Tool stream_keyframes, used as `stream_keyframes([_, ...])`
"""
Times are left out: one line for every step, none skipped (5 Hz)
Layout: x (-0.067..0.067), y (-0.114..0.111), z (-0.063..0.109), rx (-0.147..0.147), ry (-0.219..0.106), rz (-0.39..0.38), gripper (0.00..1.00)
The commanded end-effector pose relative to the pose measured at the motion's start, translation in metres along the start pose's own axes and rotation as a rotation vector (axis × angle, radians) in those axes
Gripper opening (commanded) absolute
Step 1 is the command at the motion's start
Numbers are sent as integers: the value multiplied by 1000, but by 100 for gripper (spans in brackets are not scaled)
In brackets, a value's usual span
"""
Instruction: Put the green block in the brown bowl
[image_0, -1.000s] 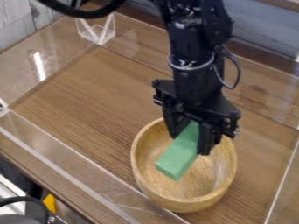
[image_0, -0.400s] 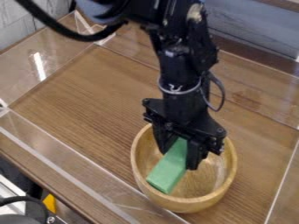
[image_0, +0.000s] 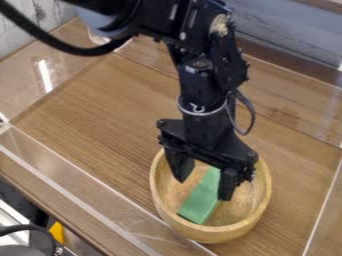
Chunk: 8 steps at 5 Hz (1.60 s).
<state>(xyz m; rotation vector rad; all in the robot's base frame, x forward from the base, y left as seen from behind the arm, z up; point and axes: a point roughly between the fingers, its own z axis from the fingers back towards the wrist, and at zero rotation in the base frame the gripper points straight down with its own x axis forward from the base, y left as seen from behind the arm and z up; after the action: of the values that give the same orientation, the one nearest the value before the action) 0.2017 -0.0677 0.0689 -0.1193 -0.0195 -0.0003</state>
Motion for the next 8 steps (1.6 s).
stream_keyframes([16, 1, 9, 14, -42, 86, 100])
stream_keyframes([13, -3, 10, 20, -37, 49, 100])
stream_keyframes([10, -7, 10, 25, -32, 10, 100])
stream_keyframes([6, -7, 13, 37, -38, 58, 100])
stream_keyframes([1, -8, 15, 47, -43, 104, 100])
stream_keyframes([10, -11, 20, 56, -43, 108, 100])
stream_keyframes([19, -11, 26, 60, -41, 114, 100])
stream_keyframes([22, -4, 20, 61, -38, 84, 100])
